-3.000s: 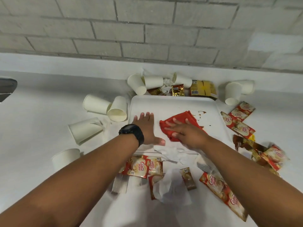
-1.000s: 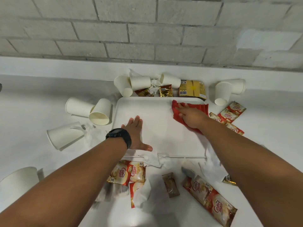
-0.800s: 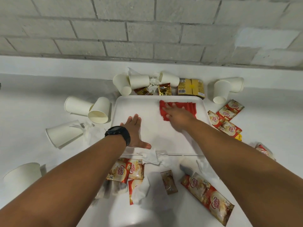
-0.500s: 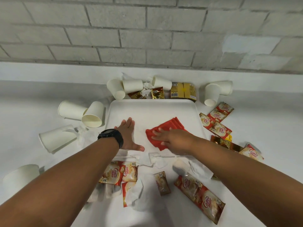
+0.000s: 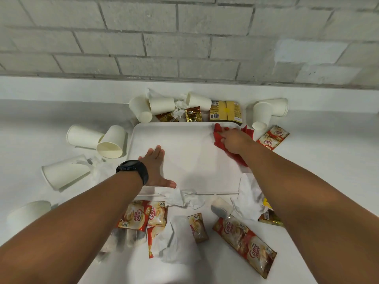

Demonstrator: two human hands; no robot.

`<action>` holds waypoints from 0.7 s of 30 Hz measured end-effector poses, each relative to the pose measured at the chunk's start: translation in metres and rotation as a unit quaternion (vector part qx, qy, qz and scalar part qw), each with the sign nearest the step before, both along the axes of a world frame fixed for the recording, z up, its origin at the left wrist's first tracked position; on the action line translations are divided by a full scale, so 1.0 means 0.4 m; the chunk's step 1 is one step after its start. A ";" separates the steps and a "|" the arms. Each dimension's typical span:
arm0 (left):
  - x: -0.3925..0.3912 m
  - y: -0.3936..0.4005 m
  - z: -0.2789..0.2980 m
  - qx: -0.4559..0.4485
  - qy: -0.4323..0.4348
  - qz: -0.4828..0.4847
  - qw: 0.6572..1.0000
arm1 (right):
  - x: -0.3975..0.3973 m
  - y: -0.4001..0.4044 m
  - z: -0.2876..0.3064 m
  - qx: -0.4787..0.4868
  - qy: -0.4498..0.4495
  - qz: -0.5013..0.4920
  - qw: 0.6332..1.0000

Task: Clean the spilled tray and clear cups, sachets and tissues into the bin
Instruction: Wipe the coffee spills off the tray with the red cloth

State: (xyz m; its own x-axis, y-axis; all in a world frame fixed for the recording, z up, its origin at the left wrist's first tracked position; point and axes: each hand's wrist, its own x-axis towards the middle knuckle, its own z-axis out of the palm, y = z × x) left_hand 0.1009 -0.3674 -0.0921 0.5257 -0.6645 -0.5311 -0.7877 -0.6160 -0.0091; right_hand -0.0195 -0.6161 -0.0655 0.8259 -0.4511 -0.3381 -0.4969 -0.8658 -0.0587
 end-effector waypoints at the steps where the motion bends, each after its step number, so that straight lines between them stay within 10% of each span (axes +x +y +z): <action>1: 0.000 0.001 0.001 0.000 -0.002 0.000 1.000 | 0.003 -0.004 -0.004 0.006 -0.008 0.005 1.000; 21: 0.011 0.008 0.038 0.027 -0.003 -0.024 0.999 | -0.059 0.231 -0.060 0.174 0.032 0.324 0.929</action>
